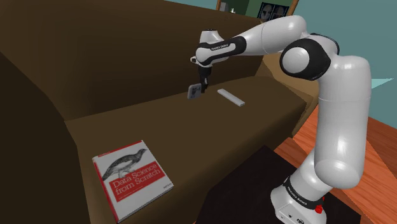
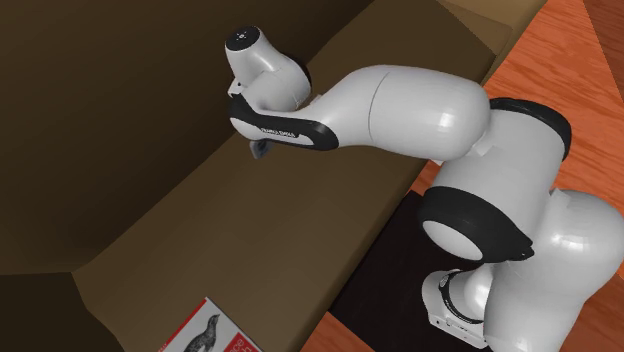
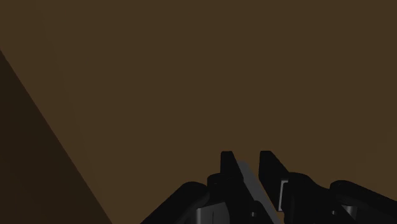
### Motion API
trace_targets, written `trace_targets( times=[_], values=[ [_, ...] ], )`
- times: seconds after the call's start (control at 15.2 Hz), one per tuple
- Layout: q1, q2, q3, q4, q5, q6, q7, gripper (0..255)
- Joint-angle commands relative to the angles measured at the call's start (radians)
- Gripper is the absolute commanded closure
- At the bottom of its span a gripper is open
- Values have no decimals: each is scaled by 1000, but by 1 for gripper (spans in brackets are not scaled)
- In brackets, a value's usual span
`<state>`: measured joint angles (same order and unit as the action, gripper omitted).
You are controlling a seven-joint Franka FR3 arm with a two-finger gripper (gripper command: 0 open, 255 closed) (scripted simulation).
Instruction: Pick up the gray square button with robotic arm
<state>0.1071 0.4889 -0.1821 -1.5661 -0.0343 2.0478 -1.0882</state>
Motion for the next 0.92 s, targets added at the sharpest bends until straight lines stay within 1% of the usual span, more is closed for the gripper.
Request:
trace_targets(
  times=[0.0,0.73,0.86],
  values=[
    [0,-10,-1,11,-1,-21,-2,255],
    [0,-47,-4,105,-4,-151,-11,255],
    [0,-47,-4,106,-4,-152,-11,255]
  ],
)
